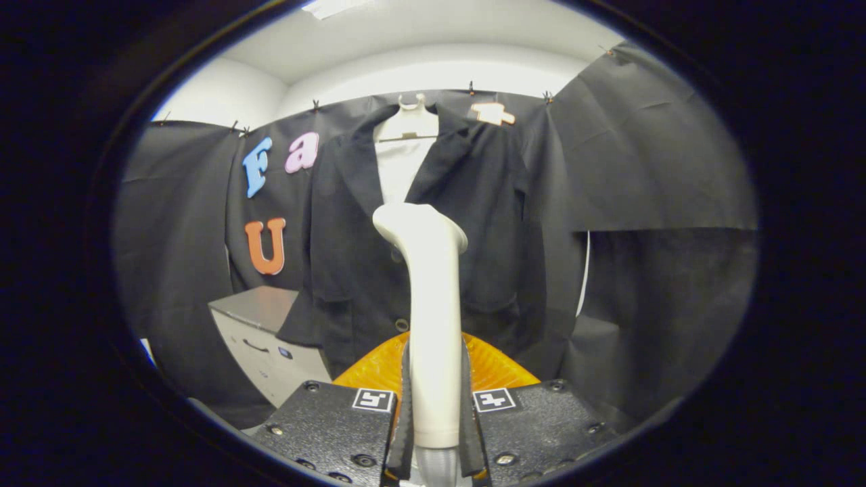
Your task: Iron the clothes twice with a garment steamer, once on the left side and once on the right side.
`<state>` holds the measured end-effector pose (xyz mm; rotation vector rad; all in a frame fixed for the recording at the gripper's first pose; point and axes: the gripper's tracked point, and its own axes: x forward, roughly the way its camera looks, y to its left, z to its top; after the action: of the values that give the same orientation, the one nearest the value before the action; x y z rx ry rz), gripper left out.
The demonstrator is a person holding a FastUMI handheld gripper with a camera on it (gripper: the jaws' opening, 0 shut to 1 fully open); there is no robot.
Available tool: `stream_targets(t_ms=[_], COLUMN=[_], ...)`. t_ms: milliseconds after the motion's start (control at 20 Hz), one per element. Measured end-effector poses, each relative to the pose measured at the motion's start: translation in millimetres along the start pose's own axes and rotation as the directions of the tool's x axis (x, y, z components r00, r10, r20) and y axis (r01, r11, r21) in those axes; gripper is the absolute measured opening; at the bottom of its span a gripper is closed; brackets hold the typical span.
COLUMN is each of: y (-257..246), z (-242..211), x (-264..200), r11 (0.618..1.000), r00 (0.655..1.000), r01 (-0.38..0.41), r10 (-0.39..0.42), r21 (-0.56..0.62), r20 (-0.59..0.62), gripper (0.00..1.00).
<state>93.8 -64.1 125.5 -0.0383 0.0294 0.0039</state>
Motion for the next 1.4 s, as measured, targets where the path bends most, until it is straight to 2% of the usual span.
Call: stream_targets(t_ms=[200, 450, 700, 1000, 1100, 1400], y=[-8, -29, -47, -53, -45, -44], z=[55, 112, 141, 111, 102, 57], x=[24, 59, 88, 94, 85, 67], r11=[1.000, 1.000, 0.999, 0.999, 1.000, 0.998], r00=[0.994, 0.975, 0.961, 0.971, 0.971, 0.983], r01=[-0.016, 0.014, 0.040, 0.042, 0.020, 0.068], r10=[0.014, -0.015, -0.037, -0.037, -0.019, -0.065], r21=[0.016, 0.006, -0.006, -0.015, 0.001, -0.008], r20=[0.107, 0.220, 0.272, 0.237, 0.237, 0.174], gripper=[0.30, 0.30, 0.29, 0.30, 0.30, 0.29])
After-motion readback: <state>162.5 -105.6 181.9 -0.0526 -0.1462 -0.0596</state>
